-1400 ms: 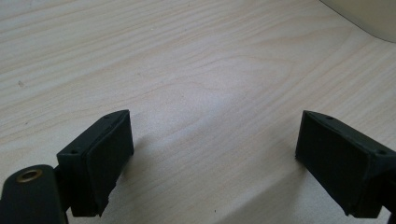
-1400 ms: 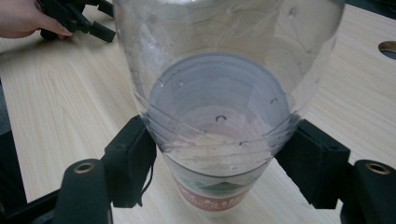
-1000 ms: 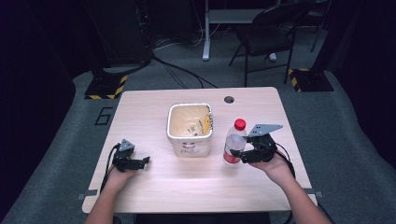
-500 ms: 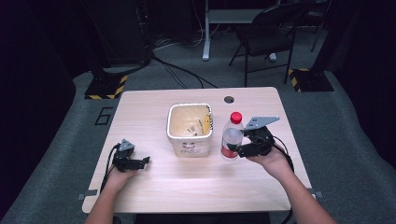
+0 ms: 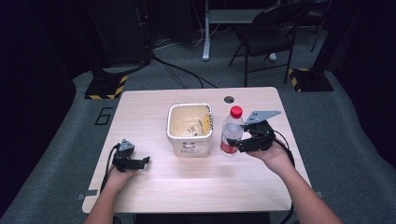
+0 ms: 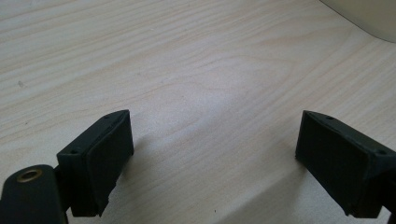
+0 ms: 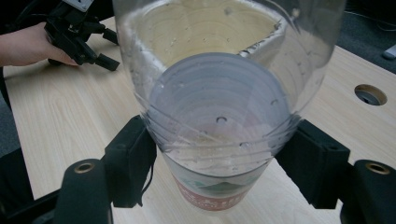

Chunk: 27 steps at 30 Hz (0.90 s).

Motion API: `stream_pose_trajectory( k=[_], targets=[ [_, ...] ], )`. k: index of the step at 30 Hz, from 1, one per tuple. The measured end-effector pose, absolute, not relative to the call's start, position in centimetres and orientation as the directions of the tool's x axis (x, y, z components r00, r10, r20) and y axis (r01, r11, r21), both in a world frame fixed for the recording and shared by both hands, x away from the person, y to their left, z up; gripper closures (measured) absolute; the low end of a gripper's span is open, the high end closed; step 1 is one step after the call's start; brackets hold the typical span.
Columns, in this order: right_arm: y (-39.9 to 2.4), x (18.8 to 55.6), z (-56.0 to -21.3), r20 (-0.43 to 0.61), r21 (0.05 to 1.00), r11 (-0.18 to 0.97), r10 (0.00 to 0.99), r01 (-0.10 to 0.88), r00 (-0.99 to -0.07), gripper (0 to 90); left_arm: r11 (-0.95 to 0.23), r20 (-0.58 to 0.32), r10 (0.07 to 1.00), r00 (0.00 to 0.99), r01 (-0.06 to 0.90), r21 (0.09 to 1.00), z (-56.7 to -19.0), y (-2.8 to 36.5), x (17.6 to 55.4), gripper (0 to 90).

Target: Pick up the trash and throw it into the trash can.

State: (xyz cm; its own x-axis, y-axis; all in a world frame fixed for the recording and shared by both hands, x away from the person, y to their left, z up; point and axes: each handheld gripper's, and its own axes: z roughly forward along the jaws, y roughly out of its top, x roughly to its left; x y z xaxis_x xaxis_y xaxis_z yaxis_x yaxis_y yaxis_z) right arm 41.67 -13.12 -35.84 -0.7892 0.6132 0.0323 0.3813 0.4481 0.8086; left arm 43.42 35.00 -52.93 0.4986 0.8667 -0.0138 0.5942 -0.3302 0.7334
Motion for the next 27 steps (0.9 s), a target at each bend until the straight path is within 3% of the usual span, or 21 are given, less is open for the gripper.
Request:
stream_pose_trajectory(
  k=[27],
  targets=[
    [-11.8, 42.5, -32.0, -0.014, 0.820, 0.462, 0.605, 0.336, -0.796, 29.4, -0.331, -0.013, 0.867, 0.499, 0.594, 0.733, -52.9, 35.0, 43.4, 10.9]
  ],
)
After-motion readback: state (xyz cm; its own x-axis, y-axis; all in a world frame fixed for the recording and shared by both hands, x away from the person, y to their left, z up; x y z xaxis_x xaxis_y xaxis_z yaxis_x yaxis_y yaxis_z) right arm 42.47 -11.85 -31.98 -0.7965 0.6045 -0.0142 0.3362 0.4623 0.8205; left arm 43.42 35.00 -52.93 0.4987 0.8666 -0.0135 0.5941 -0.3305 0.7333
